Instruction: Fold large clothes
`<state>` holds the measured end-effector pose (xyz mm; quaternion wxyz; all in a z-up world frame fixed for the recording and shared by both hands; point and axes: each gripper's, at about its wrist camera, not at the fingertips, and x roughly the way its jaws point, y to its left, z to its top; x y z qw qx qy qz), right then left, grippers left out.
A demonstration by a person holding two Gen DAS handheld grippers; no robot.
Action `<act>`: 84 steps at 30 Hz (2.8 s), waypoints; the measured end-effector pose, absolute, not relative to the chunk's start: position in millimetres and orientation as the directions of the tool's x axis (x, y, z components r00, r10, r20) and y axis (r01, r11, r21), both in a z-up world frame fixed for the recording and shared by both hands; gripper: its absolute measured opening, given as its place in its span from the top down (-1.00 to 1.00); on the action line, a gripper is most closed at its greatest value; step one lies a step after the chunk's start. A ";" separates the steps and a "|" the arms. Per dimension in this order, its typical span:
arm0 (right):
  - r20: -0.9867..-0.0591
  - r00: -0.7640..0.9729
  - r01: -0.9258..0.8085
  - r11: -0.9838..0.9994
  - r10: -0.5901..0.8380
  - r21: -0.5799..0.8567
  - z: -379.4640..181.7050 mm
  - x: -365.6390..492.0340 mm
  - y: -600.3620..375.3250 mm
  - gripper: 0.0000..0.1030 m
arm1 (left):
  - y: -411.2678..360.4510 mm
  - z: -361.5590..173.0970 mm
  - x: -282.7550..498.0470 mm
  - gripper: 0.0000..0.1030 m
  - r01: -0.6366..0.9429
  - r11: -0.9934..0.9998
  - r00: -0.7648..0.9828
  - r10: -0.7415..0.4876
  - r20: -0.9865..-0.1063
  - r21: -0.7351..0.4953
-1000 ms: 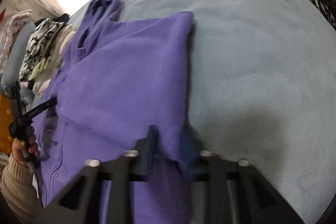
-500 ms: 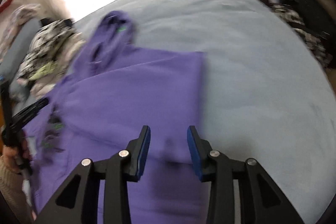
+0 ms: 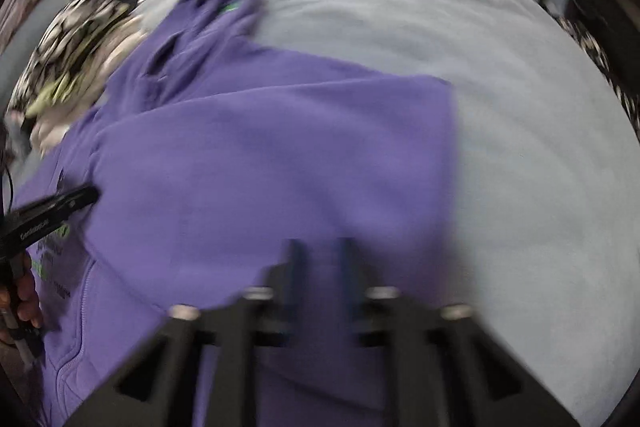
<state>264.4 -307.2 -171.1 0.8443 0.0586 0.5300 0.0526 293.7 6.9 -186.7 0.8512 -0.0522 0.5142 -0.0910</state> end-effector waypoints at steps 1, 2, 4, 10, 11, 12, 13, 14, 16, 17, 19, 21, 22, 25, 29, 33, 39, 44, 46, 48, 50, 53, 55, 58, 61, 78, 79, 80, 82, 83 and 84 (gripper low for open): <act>-0.886 0.430 -0.012 0.983 0.172 0.185 -169.5 264.1 -315.1 1.00 | 8.7 -187.5 297.9 0.83 0.101 0.977 0.452 -0.213 -0.866 -0.187; -0.887 0.428 0.005 0.981 0.173 0.193 -166.5 264.3 -321.0 1.00 | 8.7 -186.2 297.7 0.83 0.097 0.977 0.449 -0.214 -0.867 -0.190; -0.892 0.422 0.011 0.983 0.160 0.182 -162.4 264.9 -324.6 1.00 | 8.7 -186.6 302.6 0.83 0.089 0.977 0.445 -0.212 -0.870 -0.193; -0.889 0.437 -0.019 0.990 0.135 0.141 -147.1 276.4 -302.2 0.88 | -2.2 -177.8 303.1 0.75 0.085 0.981 0.461 -0.195 -0.866 -0.176; -0.887 0.440 -0.021 0.989 0.139 0.145 -145.0 278.8 -299.8 0.85 | -3.7 -175.8 303.7 0.75 0.087 0.980 0.463 -0.199 -0.864 -0.178; -0.884 0.443 -0.023 0.988 0.148 0.154 -143.2 280.6 -299.5 0.83 | -4.9 -173.7 304.2 0.75 0.088 0.980 0.466 -0.200 -0.862 -0.179; -0.883 0.444 -0.023 0.987 0.153 0.160 -142.7 284.0 -296.7 0.83 | -6.1 -171.6 304.6 0.74 0.091 0.979 0.470 -0.202 -0.859 -0.181; -0.882 0.444 -0.022 0.986 0.156 0.163 -142.5 287.8 -295.5 0.83 | -7.4 -170.2 305.5 0.74 0.095 0.979 0.474 -0.204 -0.856 -0.181; -0.881 0.445 -0.022 0.986 0.158 0.165 -143.2 295.6 -291.2 0.82 | -11.7 -167.2 309.5 0.71 0.102 0.979 0.484 -0.205 -0.851 -0.178; -0.881 0.445 -0.022 0.985 0.163 0.172 -144.3 301.0 -287.8 0.82 | -14.1 -165.9 312.0 0.66 0.105 0.979 0.489 -0.206 -0.848 -0.177; -0.880 0.446 -0.019 0.985 0.163 0.173 -146.8 306.9 -283.7 0.82 | -18.7 -164.3 319.4 0.48 0.096 0.979 0.497 -0.203 -0.844 -0.179; -0.884 0.443 0.005 0.985 0.153 0.172 -152.9 318.0 -281.3 0.82 | -22.6 -166.6 329.1 0.33 0.084 0.980 0.504 -0.199 -0.840 -0.182; -0.886 0.438 0.024 0.983 0.151 0.179 -157.0 322.6 -282.8 0.82 | -23.1 -169.7 333.8 0.33 0.073 0.983 0.504 -0.182 -0.844 -0.169; -0.894 0.432 0.090 0.980 0.119 0.174 -168.4 331.3 -300.4 0.83 | -17.4 -182.7 347.1 0.33 0.041 0.990 0.487 -0.140 -0.862 -0.138; -0.884 0.430 0.122 0.959 0.181 0.256 -164.1 320.7 -325.6 0.83 | -4.5 -185.0 347.9 0.33 0.035 0.980 0.484 -0.188 -0.855 -0.196; -0.890 0.419 0.137 0.956 0.180 0.258 -152.5 300.6 -335.0 0.82 | -9.1 -178.3 339.8 0.31 0.042 0.989 0.479 -0.144 -0.866 -0.141; -0.880 0.409 0.123 0.941 0.243 0.317 -118.8 254.3 -332.7 0.81 | -12.6 -151.8 311.2 -0.20 0.023 0.993 0.450 -0.117 -0.886 -0.120; -0.853 0.436 0.061 0.936 0.288 0.347 -76.5 206.8 -309.2 0.31 | -1.2 -108.8 262.5 -0.23 0.061 0.990 0.495 -0.143 -0.857 -0.130; -0.841 0.452 0.030 0.937 0.297 0.348 -59.6 187.7 -294.8 0.24 | 5.3 -94.3 245.2 -0.25 0.061 0.990 0.509 -0.141 -0.849 -0.128; -0.832 0.456 -0.007 0.936 0.316 0.351 -44.4 167.1 -277.0 0.23 | 17.5 -77.8 222.3 -0.28 0.066 0.987 0.522 -0.158 -0.838 -0.145; -0.823 0.455 -0.048 0.932 0.342 0.360 -31.0 147.9 -257.7 0.22 | 31.5 -61.2 197.8 -0.28 0.072 0.986 0.534 -0.167 -0.829 -0.153; -0.814 0.457 -0.108 0.931 0.359 0.350 -14.9 123.2 -227.4 0.22 | 53.6 -40.0 163.3 -0.29 0.077 0.986 0.559 -0.167 -0.812 -0.150; -0.817 0.449 -0.133 0.931 0.363 0.340 -8.1 113.2 -206.2 0.22 | 71.4 -31.3 146.6 -0.30 0.070 0.986 0.568 -0.165 -0.807 -0.152; -0.814 0.435 -0.173 0.923 0.385 0.344 -1.8 100.3 -175.5 0.22 | 101.3 -18.5 118.5 -0.32 0.060 0.986 0.585 -0.164 -0.795 -0.159; -0.803 0.451 -0.216 0.921 0.389 0.325 4.8 89.8 -143.6 0.22 | 136.2 -11.6 93.9 -0.40 0.032 0.987 0.608 -0.144 -0.780 -0.157; -0.798 0.524 -0.269 0.947 0.299 0.178 -44.3 142.2 3.2 0.22 | 327.1 -107.8 100.3 -0.46 -0.135 0.870 0.617 -0.300 -0.727 -0.474; -0.798 0.527 -0.265 0.949 0.292 0.171 -48.9 146.4 7.6 0.22 | 339.7 -116.6 104.9 -0.46 -0.145 0.854 0.623 -0.314 -0.717 -0.500; -0.798 0.533 -0.262 0.951 0.283 0.162 -55.5 152.4 13.3 0.22 | 347.9 -122.5 108.2 -0.46 -0.157 0.843 0.628 -0.318 -0.711 -0.515; -0.801 0.536 -0.252 0.956 0.267 0.150 -66.5 161.4 22.2 0.22 | 370.7 -137.7 117.2 -0.45 -0.191 0.819 0.639 -0.315 -0.702 -0.542; -0.808 0.527 -0.248 0.957 0.264 0.151 -73.6 166.7 26.6 0.22 | 381.6 -145.5 122.1 -0.45 -0.212 0.807 0.641 -0.311 -0.702 -0.551; -0.813 0.518 -0.247 0.957 0.265 0.154 -78.8 170.5 30.3 0.22 | 393.1 -153.9 127.0 -0.45 -0.241 0.793 0.642 -0.302 -0.705 -0.560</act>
